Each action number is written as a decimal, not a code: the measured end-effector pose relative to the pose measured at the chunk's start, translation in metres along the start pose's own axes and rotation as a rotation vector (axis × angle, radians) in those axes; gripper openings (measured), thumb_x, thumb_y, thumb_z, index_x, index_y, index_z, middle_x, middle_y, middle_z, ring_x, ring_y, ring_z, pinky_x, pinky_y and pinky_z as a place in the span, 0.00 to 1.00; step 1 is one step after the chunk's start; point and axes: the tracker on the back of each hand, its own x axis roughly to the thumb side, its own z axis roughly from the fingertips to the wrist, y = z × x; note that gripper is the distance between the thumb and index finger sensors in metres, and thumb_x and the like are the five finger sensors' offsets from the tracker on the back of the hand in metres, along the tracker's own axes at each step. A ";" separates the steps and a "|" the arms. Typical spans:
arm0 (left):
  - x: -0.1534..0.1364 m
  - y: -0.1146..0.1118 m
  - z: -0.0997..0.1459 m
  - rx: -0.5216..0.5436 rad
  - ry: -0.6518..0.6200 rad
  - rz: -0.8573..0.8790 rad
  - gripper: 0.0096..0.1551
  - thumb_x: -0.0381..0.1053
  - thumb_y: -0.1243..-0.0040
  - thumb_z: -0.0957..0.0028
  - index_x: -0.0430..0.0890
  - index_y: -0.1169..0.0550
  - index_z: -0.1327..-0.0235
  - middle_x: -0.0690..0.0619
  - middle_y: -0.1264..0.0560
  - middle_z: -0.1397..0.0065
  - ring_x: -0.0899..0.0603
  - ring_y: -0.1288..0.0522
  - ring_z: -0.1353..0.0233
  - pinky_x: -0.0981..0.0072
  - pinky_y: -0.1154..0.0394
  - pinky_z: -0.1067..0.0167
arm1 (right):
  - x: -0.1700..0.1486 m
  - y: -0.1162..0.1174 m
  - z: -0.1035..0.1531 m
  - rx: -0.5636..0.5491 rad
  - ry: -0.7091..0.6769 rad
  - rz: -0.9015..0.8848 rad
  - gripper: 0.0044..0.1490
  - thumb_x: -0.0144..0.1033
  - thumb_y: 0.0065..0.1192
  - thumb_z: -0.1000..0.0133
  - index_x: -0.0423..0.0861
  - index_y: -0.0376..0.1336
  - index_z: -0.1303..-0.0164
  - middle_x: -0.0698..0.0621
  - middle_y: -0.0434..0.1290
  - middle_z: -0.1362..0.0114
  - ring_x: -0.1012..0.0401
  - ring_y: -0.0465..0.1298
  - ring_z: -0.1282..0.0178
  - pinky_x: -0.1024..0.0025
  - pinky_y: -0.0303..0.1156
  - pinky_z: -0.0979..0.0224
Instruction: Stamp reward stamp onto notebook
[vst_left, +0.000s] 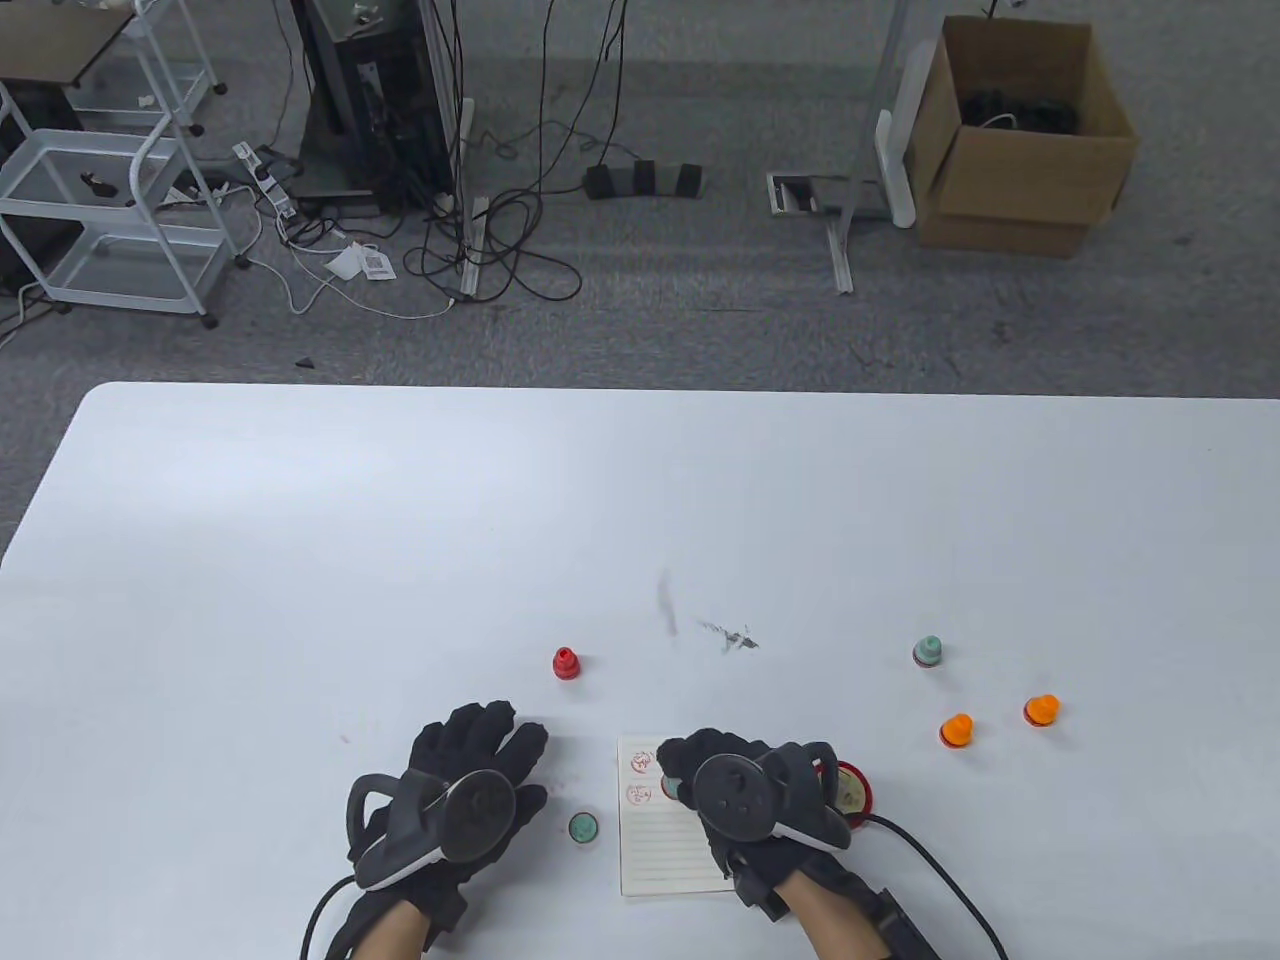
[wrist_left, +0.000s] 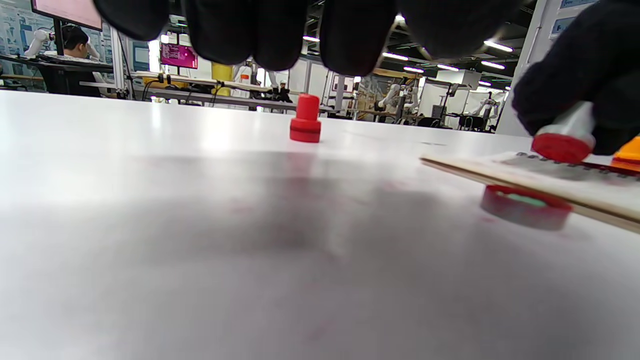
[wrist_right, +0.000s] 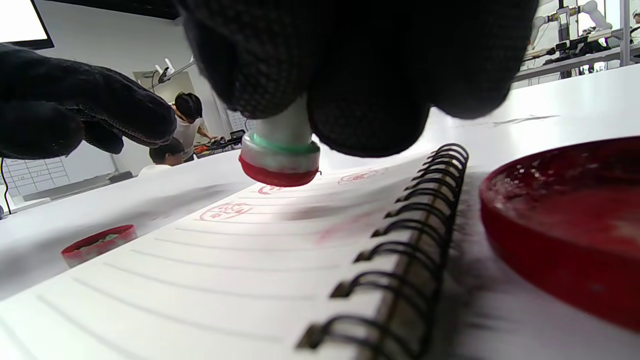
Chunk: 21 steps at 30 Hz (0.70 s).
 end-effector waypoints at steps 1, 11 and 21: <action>0.000 0.000 0.000 -0.001 0.000 0.001 0.38 0.66 0.44 0.49 0.58 0.28 0.23 0.48 0.37 0.14 0.35 0.37 0.16 0.33 0.37 0.21 | 0.000 0.001 0.000 0.007 0.001 -0.004 0.30 0.29 0.73 0.59 0.42 0.72 0.43 0.40 0.80 0.41 0.52 0.84 0.57 0.61 0.80 0.51; 0.000 0.000 0.000 -0.007 -0.002 0.007 0.37 0.66 0.44 0.49 0.58 0.28 0.23 0.48 0.37 0.14 0.35 0.36 0.16 0.33 0.36 0.22 | 0.009 0.009 -0.007 0.075 -0.001 0.078 0.30 0.29 0.72 0.59 0.42 0.72 0.43 0.41 0.79 0.41 0.53 0.83 0.57 0.60 0.79 0.50; 0.001 0.001 0.001 -0.005 -0.006 0.008 0.37 0.66 0.44 0.49 0.58 0.27 0.23 0.46 0.36 0.15 0.35 0.35 0.17 0.34 0.36 0.22 | 0.022 0.012 -0.014 0.108 -0.020 0.150 0.30 0.29 0.72 0.60 0.42 0.73 0.45 0.41 0.79 0.43 0.53 0.83 0.58 0.61 0.79 0.51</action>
